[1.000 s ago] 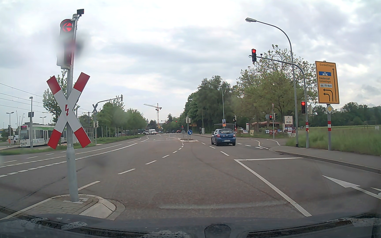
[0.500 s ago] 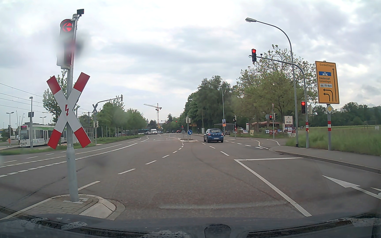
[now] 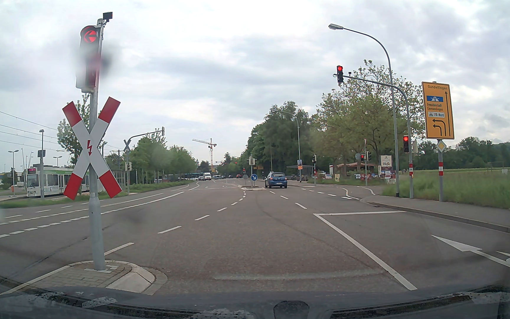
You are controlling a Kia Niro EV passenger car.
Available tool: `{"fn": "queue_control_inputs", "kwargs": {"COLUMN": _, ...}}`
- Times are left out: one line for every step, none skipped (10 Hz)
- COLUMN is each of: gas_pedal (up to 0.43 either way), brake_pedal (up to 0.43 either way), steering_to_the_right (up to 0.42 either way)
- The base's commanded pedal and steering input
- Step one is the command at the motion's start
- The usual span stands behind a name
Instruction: Follow the waypoints while adhering to traffic rules and regulations
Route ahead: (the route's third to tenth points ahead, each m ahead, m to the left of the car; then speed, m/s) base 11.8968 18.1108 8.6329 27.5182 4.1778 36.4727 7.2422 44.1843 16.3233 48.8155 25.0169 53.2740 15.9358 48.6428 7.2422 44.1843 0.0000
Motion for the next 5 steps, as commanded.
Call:
{"fn": "queue_control_inputs", "kwargs": {"gas_pedal": 0.000, "brake_pedal": 0.195, "steering_to_the_right": 0.009}}
{"fn": "queue_control_inputs", "kwargs": {"gas_pedal": 0.000, "brake_pedal": 0.201, "steering_to_the_right": 0.009}}
{"fn": "queue_control_inputs", "kwargs": {"gas_pedal": 0.000, "brake_pedal": 0.201, "steering_to_the_right": 0.009}}
{"fn": "queue_control_inputs", "kwargs": {"gas_pedal": 0.000, "brake_pedal": 0.201, "steering_to_the_right": 0.009}}
{"fn": "queue_control_inputs", "kwargs": {"gas_pedal": 0.000, "brake_pedal": 0.201, "steering_to_the_right": 0.009}}
